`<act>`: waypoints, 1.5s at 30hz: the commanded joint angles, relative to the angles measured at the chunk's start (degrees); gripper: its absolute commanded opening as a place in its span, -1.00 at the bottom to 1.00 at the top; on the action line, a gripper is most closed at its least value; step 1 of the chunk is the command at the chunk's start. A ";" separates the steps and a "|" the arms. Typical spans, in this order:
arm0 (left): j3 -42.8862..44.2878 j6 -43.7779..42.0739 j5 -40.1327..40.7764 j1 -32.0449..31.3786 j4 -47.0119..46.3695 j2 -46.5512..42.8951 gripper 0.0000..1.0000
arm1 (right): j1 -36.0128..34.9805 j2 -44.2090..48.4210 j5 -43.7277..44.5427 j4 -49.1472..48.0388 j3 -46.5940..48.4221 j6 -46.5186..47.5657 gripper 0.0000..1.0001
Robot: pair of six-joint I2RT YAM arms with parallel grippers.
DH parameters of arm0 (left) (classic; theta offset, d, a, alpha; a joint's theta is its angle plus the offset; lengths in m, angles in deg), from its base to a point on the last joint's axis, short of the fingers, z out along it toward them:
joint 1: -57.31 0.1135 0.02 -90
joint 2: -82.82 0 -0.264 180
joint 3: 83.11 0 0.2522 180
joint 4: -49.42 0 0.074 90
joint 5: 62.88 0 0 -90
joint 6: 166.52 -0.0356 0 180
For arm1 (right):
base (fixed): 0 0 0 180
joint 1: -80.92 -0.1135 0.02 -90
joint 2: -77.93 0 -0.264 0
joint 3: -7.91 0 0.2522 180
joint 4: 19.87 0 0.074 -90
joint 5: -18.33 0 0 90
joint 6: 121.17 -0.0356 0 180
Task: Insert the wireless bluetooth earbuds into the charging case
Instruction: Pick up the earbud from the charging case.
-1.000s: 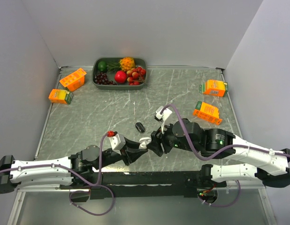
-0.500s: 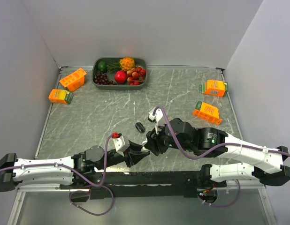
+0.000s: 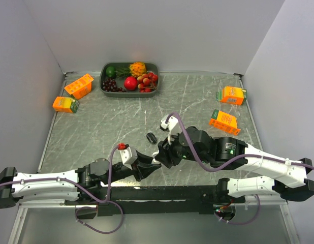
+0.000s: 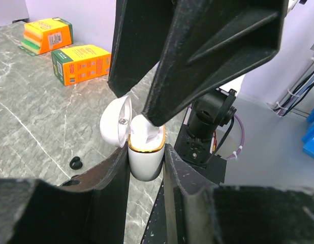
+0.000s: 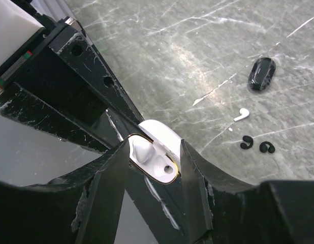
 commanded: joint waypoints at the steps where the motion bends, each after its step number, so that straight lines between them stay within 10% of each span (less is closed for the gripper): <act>1: -0.17 0.89 2.01 -0.21 -2.99 -1.75 -0.98 | -0.40 0.82 -1.96 -0.69 2.65 -1.43 0.05; 10: -0.87 0.72 4.21 -0.30 -2.29 -2.72 -0.98 | -0.40 0.47 -3.46 -0.69 2.91 -2.40 -0.24; 18: -0.96 0.89 5.18 -0.30 -1.49 -2.98 -0.98 | -0.40 0.37 -3.28 -0.95 3.18 -2.84 0.00; 45: -1.48 -1.13 1.31 -0.56 -3.60 -3.07 -0.98 | 0.91 -4.37 -1.70 0.89 4.67 -2.22 -0.14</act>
